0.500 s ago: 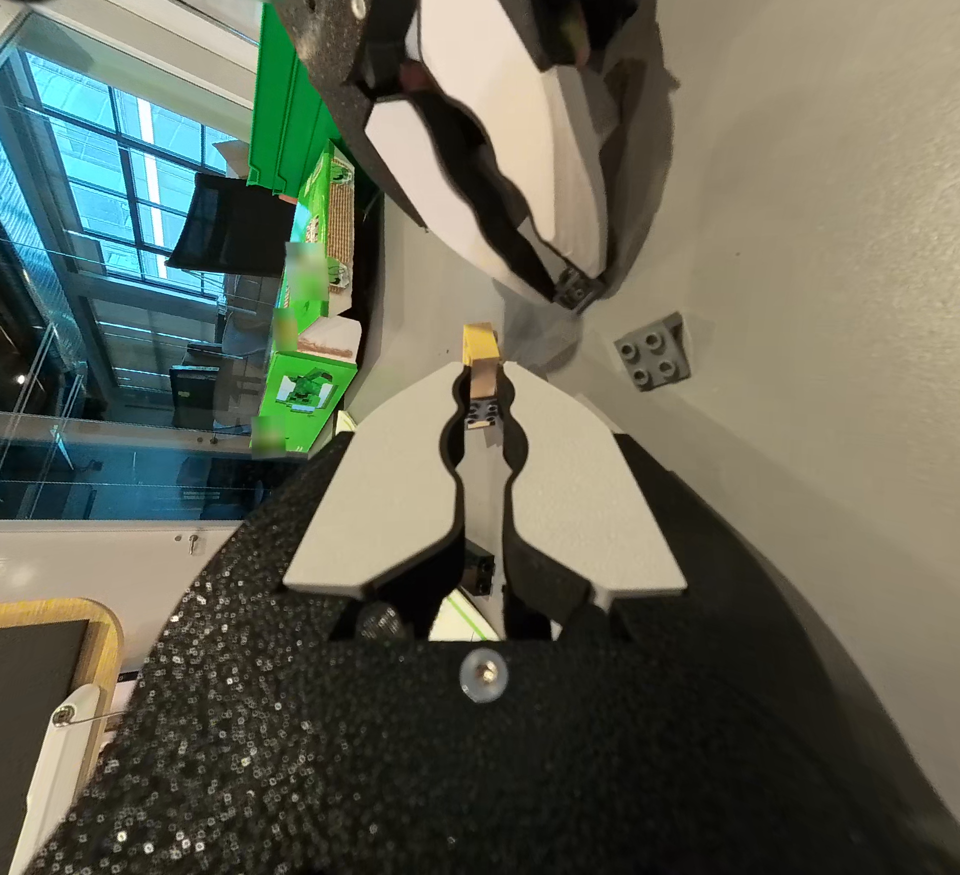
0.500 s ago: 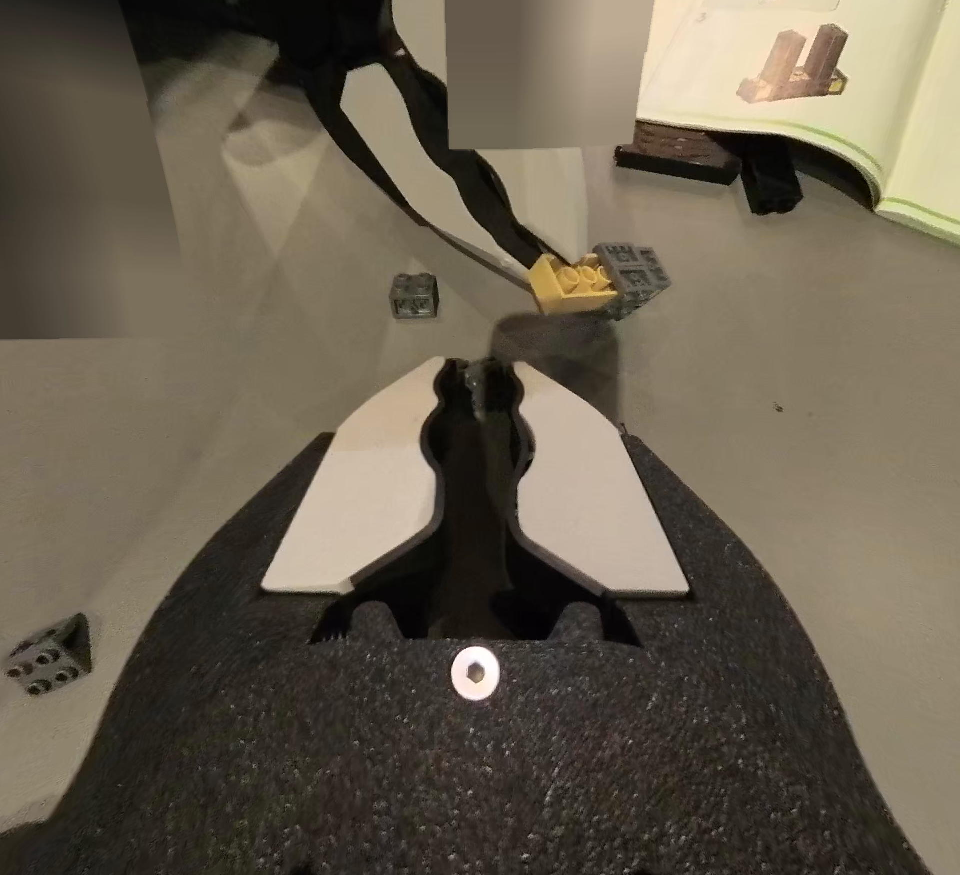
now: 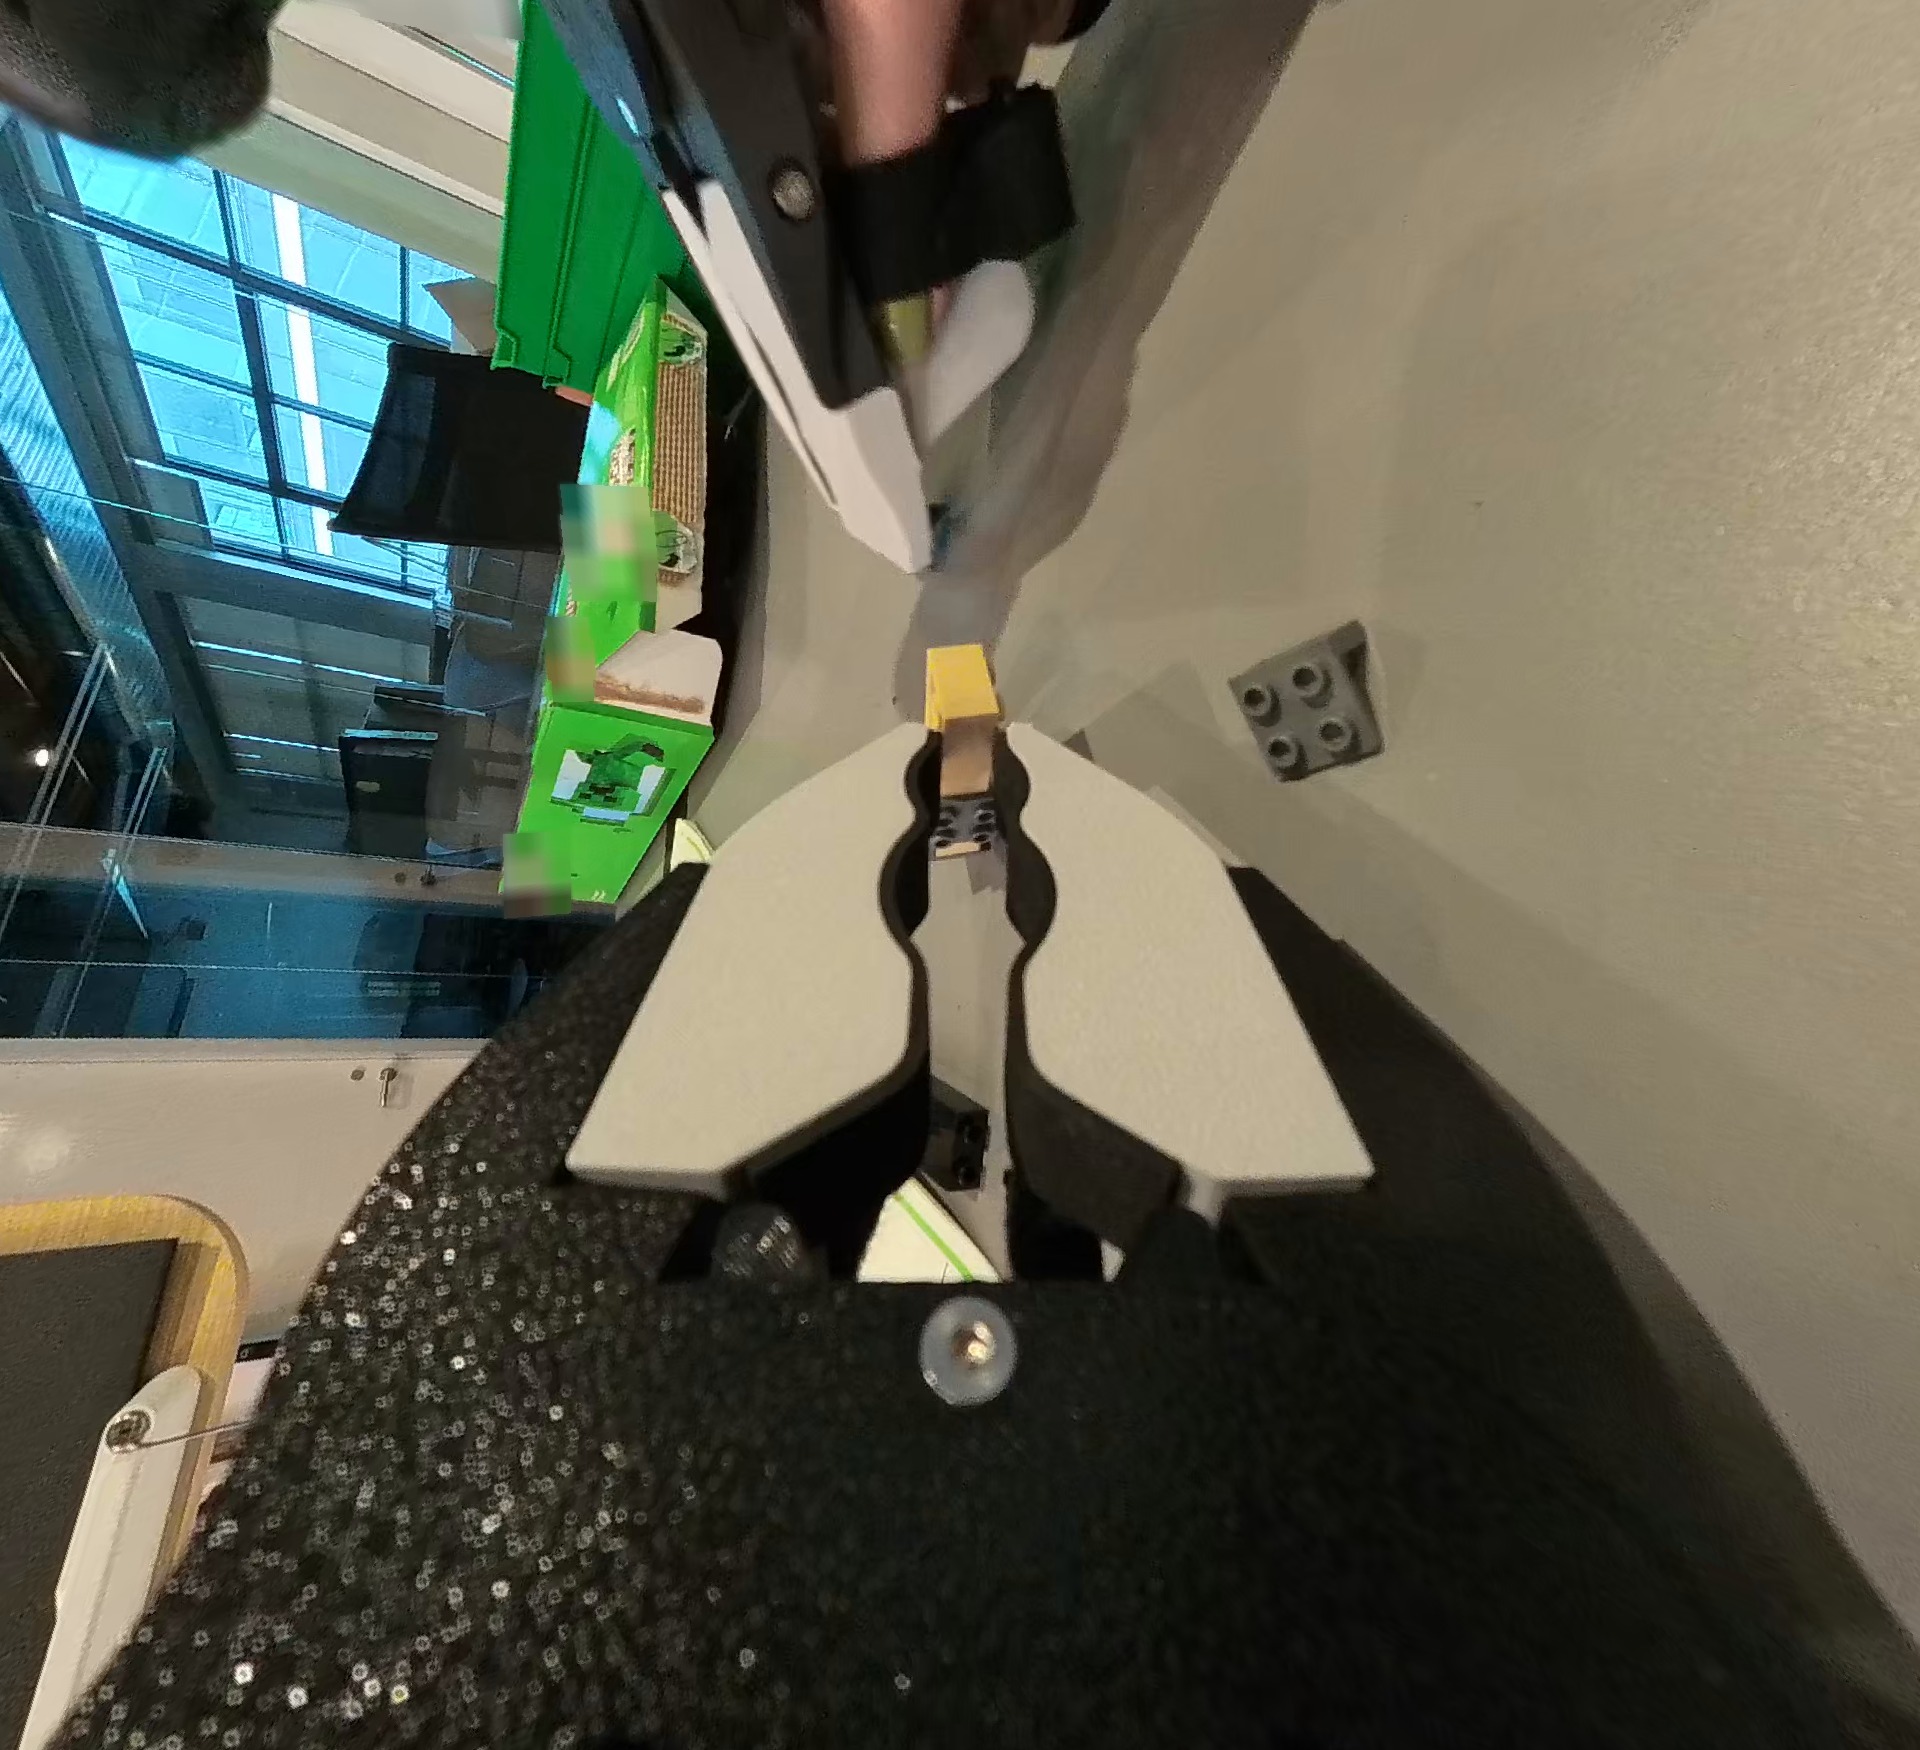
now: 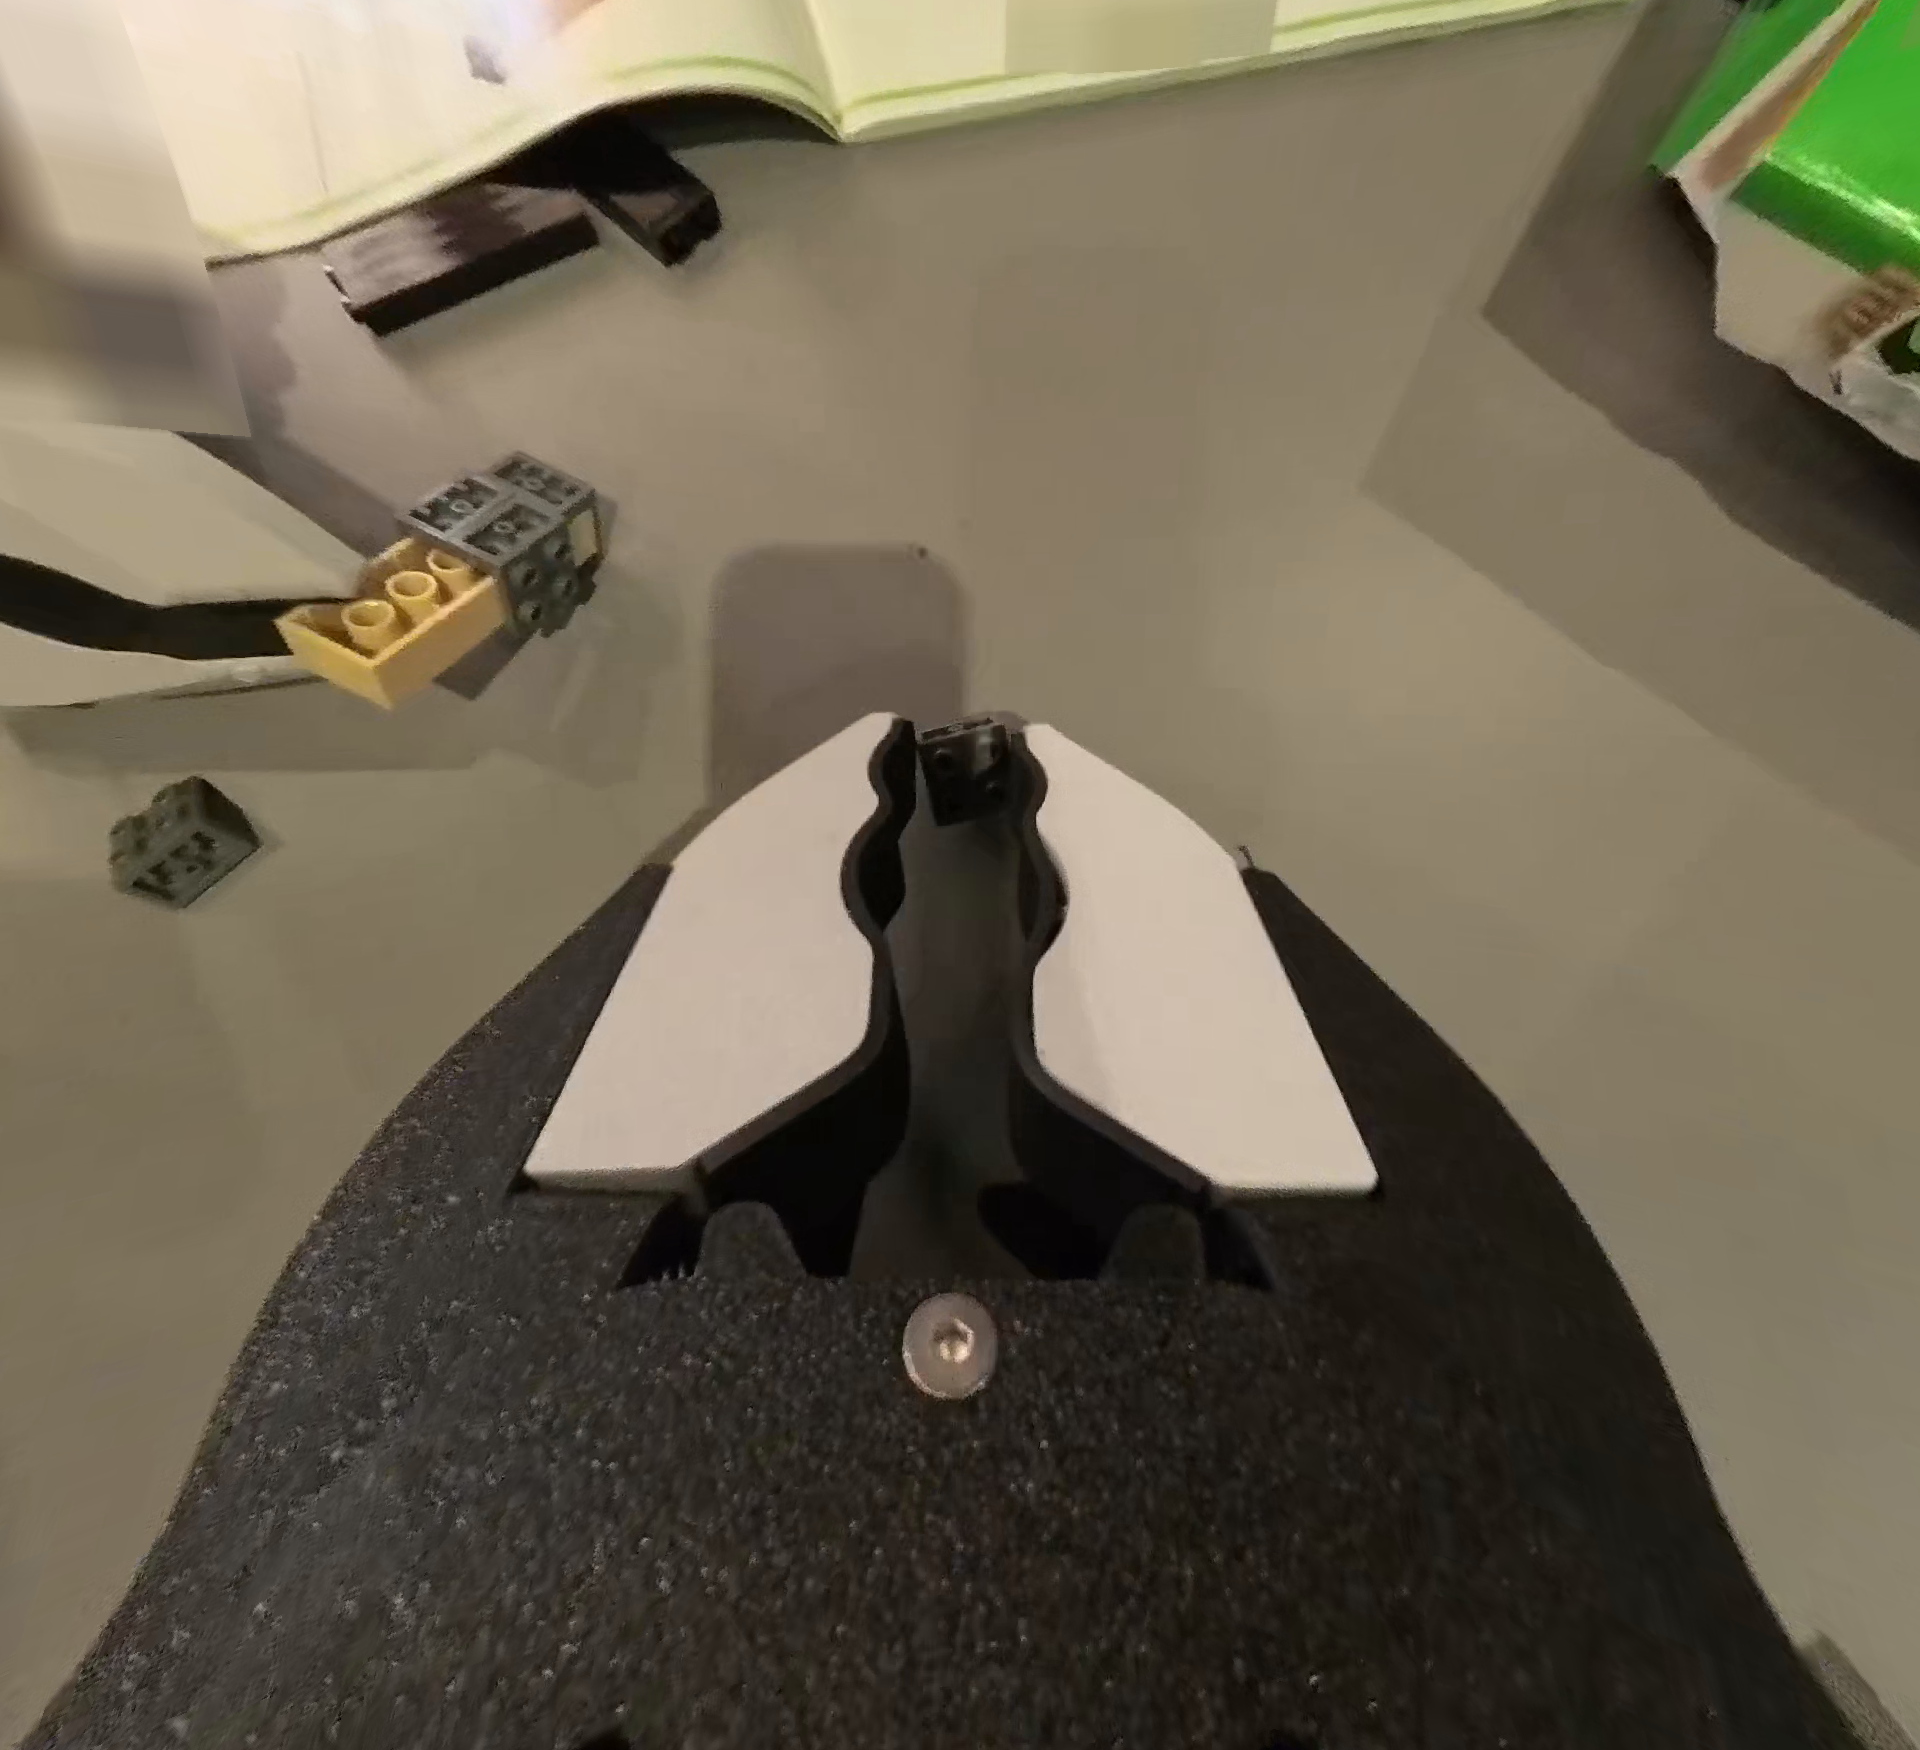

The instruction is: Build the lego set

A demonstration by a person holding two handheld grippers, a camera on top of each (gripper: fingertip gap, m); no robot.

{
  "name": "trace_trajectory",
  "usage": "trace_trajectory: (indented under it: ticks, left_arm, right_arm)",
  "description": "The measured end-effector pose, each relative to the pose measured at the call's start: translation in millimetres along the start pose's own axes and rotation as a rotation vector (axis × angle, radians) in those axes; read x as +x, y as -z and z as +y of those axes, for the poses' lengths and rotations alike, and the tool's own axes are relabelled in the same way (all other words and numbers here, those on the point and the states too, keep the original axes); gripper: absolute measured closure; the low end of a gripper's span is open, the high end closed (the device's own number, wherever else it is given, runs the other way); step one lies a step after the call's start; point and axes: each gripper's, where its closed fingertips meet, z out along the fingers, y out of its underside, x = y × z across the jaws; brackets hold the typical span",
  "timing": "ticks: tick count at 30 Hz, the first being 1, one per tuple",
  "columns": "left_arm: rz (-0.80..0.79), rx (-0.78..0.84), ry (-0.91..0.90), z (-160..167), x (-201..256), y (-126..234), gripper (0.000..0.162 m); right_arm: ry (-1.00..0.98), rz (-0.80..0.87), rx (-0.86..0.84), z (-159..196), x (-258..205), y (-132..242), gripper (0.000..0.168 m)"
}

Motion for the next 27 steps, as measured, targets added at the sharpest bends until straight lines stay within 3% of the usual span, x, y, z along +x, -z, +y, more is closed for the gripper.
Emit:
trace_trajectory:
  ticks: [3,7,16,21,27]
  left_arm:
    - [0.001,0.000,0.001,0.1,0.2,0.0,0.153]
    - [0.003,0.000,0.001,0.2,0.5,-0.1,0.153]
    - [0.006,0.001,0.001,-0.2,0.9,-0.1,0.153]
    - [0.005,0.002,0.002,-0.3,0.6,0.0,0.153]
    - [0.005,0.004,0.003,-0.6,0.5,0.0,0.153]
  right_arm:
    - [0.014,0.015,-0.009,0.8,-4.9,-1.6,0.152]
    - [0.018,-0.055,0.038,-4.2,-12.0,-0.4,0.138]
    - [0.108,-0.221,0.071,5.3,-20.1,3.5,0.129]
    - [0.174,-0.204,0.089,1.7,-24.8,0.3,0.132]
    - [0.177,-0.300,0.080,5.9,-34.9,5.3,0.139]
